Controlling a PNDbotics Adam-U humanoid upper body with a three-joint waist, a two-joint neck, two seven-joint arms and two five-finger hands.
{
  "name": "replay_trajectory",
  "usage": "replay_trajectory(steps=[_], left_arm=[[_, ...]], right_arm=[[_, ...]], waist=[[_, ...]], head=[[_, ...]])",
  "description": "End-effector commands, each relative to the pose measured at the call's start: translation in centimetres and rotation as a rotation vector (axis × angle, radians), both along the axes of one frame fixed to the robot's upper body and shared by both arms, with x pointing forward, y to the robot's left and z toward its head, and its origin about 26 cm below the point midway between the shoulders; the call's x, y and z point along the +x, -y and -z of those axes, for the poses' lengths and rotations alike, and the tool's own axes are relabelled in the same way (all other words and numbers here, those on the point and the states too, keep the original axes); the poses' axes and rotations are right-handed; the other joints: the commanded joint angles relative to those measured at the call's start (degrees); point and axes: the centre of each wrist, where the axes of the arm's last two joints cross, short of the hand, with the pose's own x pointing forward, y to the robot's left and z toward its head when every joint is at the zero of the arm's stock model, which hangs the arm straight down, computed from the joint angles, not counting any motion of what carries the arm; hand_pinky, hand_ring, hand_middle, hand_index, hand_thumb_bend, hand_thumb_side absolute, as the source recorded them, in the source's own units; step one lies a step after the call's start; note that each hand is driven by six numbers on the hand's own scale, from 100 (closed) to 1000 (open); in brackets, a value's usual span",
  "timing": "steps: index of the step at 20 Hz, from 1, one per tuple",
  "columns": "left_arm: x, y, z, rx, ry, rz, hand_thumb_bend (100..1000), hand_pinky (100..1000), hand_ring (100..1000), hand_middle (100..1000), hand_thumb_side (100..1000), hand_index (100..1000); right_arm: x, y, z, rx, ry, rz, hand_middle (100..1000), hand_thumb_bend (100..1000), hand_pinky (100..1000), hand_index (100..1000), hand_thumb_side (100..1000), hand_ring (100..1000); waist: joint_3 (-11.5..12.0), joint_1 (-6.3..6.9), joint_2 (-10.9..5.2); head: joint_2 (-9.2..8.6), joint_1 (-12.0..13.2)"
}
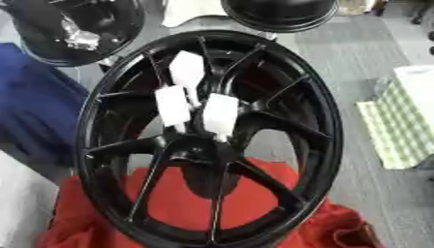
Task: Pull the pin out of the wheel hub.
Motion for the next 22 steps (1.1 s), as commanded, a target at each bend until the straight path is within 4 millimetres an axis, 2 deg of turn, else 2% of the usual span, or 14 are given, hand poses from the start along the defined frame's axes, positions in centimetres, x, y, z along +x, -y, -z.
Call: replay_trajectory(steps=[1, 7, 14, 19, 22], left_arm=[[-0.2, 0.7, -0.8, 0.014, 0.029, 0.023, 296, 850, 842, 792, 597, 889], [-0.1, 2.0, -0.2, 0.025, 0.009, 0.067, 362, 864, 875, 826, 566, 929], [-0.4, 2.8, -0.5, 0.010, 0.006, 0.088, 401, 872, 902, 848, 457, 942], [-0.6, 2.7, -1.4, 0.009, 0.043, 0.067, 436, 885, 925, 868, 406, 958], [-0.8, 2.7, -2.0, 0.006, 0.068, 0.053, 430, 885, 929, 869, 408, 959]], right_arm=[[-0.2, -0.1, -0.9, -0.011, 0.027, -0.015, 639, 100, 685, 720, 668, 706], [-0.1, -0.3, -0.9, -0.002, 0.029, -0.020, 638, 100, 684, 719, 672, 704], [0.0, -0.6, -0.7, 0.011, 0.022, -0.035, 636, 100, 682, 717, 683, 701], [0.0, -0.7, -0.5, 0.022, 0.014, -0.041, 633, 100, 681, 715, 690, 696], [0.0, -0.7, -0.5, 0.023, 0.014, -0.043, 632, 100, 681, 715, 691, 696]], waist=[[-0.3, -0.17, -0.72], [-0.5, -0.09, -0.54], [-0.8, 0.06, -0.36], [-0.8, 0.08, -0.28], [-0.8, 0.13, -0.22]], head=[[-0.83, 0.2], [-0.88, 0.1], [-0.89, 0.3], [-0.91, 0.3], [-0.92, 0.3]])
